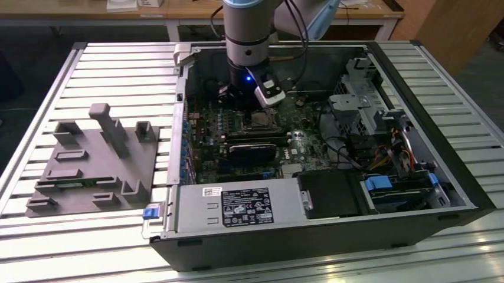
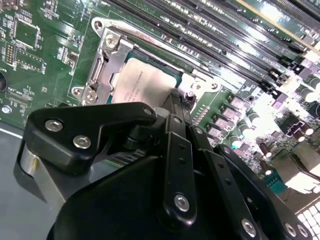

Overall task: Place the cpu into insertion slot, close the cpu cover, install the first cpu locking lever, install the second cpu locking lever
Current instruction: 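Close the cpu cover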

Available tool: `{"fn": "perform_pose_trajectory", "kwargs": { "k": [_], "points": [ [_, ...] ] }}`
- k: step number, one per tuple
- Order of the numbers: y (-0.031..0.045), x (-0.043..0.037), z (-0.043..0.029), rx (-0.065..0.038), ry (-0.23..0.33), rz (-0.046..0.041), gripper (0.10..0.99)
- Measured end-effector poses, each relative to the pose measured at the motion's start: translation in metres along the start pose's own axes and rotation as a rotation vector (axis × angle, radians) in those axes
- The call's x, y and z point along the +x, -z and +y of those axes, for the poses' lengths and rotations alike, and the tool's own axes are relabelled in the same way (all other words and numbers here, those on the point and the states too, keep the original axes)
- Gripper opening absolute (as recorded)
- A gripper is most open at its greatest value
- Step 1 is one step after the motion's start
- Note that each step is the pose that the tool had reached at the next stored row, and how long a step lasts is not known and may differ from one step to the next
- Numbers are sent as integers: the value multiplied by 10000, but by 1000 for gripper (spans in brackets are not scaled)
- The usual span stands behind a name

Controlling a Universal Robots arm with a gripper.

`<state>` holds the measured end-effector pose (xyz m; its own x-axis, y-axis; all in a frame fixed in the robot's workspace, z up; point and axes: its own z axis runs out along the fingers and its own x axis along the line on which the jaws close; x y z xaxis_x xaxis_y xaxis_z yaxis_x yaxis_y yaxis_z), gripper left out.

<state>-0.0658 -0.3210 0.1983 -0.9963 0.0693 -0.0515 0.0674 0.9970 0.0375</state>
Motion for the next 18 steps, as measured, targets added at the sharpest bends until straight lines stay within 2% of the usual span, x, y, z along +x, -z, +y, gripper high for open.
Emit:
{"fn": "perform_pose_trajectory", "kwargs": {
  "k": [7,13,18],
  "points": [
    [12,-5,2,-7,1,-8,106],
    [84,-7,3,1,1,0,106],
    [180,-12,7,2,1,0,106]
  ]
}}
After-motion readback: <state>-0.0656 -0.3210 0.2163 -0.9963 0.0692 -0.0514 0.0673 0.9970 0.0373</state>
